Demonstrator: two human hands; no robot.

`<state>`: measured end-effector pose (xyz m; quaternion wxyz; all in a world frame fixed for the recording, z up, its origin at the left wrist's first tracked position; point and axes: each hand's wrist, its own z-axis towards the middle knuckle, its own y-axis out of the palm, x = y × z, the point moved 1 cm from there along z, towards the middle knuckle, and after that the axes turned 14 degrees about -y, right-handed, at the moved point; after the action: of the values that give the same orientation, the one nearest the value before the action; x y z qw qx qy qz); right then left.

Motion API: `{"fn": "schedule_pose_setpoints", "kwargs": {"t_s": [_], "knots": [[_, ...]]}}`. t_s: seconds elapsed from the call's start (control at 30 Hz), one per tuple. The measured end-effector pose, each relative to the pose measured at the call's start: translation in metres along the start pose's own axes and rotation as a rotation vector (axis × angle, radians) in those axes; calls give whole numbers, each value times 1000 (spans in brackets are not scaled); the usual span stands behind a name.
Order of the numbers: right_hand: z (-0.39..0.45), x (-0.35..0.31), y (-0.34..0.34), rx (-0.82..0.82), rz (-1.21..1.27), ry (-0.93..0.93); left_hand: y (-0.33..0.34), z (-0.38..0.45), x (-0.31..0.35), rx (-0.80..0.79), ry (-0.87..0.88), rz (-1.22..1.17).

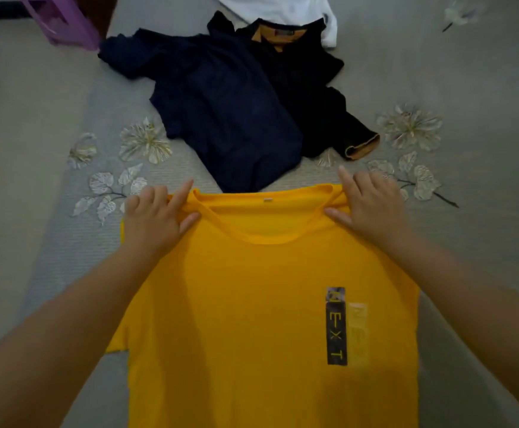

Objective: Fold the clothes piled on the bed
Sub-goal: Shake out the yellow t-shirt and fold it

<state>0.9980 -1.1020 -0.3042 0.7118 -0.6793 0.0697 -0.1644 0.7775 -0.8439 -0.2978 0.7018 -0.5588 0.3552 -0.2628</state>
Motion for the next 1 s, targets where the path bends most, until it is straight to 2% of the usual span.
{"fn": "schedule_pose_setpoints", "kwargs": {"t_s": [0.03, 0.1, 0.13, 0.23, 0.33, 0.4, 0.47, 0.5, 0.57, 0.63, 0.73, 0.83, 0.9, 1.0], "knots": [[14, 9, 1, 31, -33, 16, -2, 21, 1, 18, -21, -6], [42, 25, 3, 121, -141, 39, -1, 58, 7, -84, -117, -16], [54, 30, 6, 108, -125, 44, 4, 71, 11, -110, -152, -26], [76, 35, 27, -41, 78, 159, 26, 87, 21, -155, -235, -80], [57, 29, 54, -87, 257, 234, 53, 58, 39, -287, -255, -194], [23, 32, 67, -23, 354, 376, 63, 25, 56, -323, -190, -272], [-22, 42, 74, 46, 480, 671, 65, -8, 75, -361, -121, -342], [-43, 46, 76, 56, 521, 824, 66, -20, 82, -369, -94, -365], [-73, 45, 78, -4, 562, 964, 67, -32, 92, -360, -88, -406], [-90, 40, 83, -32, 593, 966, 67, -36, 105, -368, -99, -435], [-99, 31, 91, 15, 591, 959, 64, -36, 128, -345, -44, -480], [-104, 37, 86, 161, 642, 968, 61, -32, 157, -352, 34, -503], [-105, 52, 75, 297, 752, 1065, 60, -32, 178, -353, 71, -505], [-112, 83, 63, 382, 752, 1109, 67, -33, 201, -424, 15, -468]]}}
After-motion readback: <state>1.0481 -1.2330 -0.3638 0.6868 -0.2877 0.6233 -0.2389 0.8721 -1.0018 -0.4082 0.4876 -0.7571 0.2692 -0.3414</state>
